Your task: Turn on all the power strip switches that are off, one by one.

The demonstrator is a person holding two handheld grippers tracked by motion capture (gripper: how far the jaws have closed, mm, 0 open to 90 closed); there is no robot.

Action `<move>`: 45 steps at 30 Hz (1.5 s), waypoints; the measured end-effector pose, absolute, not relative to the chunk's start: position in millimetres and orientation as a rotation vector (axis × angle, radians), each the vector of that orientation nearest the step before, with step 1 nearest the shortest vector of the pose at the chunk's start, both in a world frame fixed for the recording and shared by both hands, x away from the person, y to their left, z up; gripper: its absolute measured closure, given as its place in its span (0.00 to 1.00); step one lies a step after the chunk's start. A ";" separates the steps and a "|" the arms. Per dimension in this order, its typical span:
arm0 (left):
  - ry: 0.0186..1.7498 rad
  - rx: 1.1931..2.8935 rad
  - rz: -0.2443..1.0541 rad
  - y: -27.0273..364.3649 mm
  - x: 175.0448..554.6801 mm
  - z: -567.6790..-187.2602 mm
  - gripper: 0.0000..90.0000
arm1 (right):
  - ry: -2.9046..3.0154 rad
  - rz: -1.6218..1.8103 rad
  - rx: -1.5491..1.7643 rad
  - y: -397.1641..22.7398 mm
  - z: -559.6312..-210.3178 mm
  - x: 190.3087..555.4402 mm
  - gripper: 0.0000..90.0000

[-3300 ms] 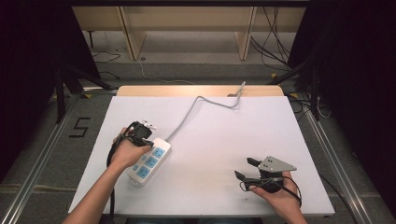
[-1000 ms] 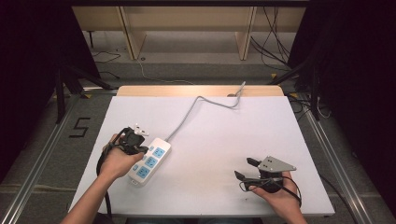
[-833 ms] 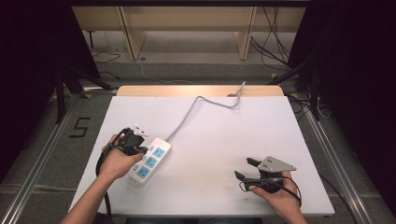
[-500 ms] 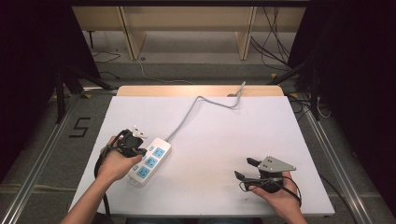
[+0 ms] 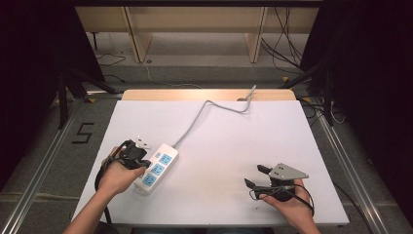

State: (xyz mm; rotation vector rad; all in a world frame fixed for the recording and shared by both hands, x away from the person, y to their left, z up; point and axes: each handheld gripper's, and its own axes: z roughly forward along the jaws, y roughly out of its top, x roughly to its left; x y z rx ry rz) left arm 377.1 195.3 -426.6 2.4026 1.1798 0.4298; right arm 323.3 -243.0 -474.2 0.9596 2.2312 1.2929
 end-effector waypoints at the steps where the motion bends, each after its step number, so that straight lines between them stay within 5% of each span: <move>1: 1.183 2.411 0.422 196.8 375.4 -427.7 1.00 | 2.231 1.294 0.956 -243.0 -474.1 323.2 0.35; 45: 1.210 2.477 0.401 204.4 369.4 -442.9 1.00 | 2.236 1.290 0.950 -242.1 -474.1 322.7 0.35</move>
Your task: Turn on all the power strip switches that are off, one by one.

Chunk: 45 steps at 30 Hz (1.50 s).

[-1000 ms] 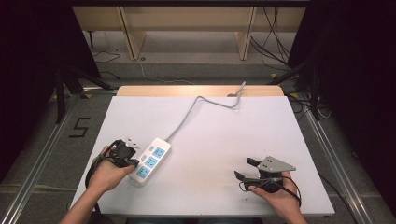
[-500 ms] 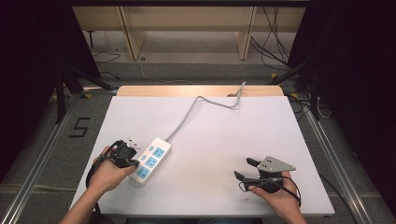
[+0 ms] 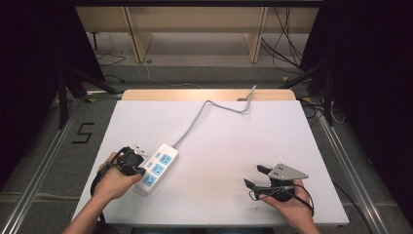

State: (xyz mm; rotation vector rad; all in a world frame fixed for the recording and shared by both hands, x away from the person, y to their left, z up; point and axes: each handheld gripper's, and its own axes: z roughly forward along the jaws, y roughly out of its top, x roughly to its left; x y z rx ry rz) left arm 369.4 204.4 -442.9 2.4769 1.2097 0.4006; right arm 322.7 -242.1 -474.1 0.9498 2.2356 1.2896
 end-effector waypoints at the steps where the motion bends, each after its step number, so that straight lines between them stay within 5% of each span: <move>1: 1.208 2.470 0.397 204.4 369.4 -443.1 1.00 | 2.236 1.289 0.950 -241.9 -474.1 322.6 0.35; 45: 1.173 2.323 0.489 213.7 369.8 -432.2 0.99 | 2.232 1.292 0.950 -242.4 -474.1 323.3 0.35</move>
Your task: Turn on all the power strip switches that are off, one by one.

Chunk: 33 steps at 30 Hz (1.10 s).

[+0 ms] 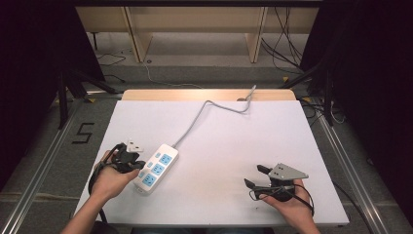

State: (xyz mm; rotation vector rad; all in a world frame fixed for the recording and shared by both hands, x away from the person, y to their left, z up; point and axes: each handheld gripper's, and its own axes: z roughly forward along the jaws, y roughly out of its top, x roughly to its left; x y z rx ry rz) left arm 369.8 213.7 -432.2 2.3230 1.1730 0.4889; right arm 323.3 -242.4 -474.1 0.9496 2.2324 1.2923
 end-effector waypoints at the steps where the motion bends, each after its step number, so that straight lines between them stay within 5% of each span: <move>1: 1.173 2.323 0.489 213.7 369.8 -432.2 0.99 | 2.233 1.292 0.949 -242.5 -474.1 323.4 0.35; 16: 1.064 2.214 0.502 209.7 365.3 -427.1 0.92 | 2.233 1.294 0.953 -242.6 -474.2 323.5 0.35; 33: 0.938 2.097 0.375 208.9 362.8 -431.5 0.59 | 2.236 1.294 0.954 -242.8 -474.4 324.0 0.35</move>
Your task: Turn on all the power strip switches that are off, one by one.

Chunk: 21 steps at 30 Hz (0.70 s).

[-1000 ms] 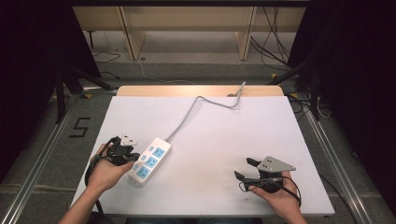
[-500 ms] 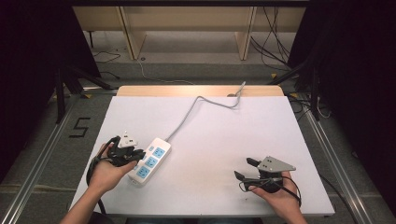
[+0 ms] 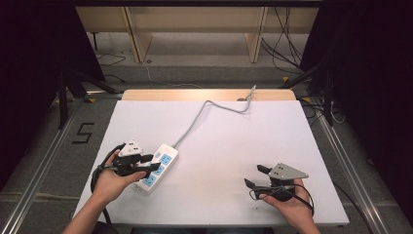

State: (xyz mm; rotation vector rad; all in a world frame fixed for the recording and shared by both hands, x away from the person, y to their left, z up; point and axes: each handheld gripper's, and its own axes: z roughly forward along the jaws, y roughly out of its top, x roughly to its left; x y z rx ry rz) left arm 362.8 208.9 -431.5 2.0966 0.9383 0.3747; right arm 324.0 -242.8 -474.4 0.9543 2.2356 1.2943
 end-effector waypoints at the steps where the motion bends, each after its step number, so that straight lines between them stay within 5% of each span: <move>1: 0.934 2.092 0.370 209.2 362.8 -431.5 0.59 | 2.236 1.294 0.954 -242.8 -474.4 324.0 0.35; 10: 0.879 2.060 0.344 208.0 359.1 -434.8 0.32 | 2.238 1.291 0.956 -243.5 -474.3 324.1 0.35; 21: 0.811 2.039 0.358 211.9 352.4 -437.8 0.24 | 2.239 1.291 0.957 -243.6 -474.5 324.1 0.35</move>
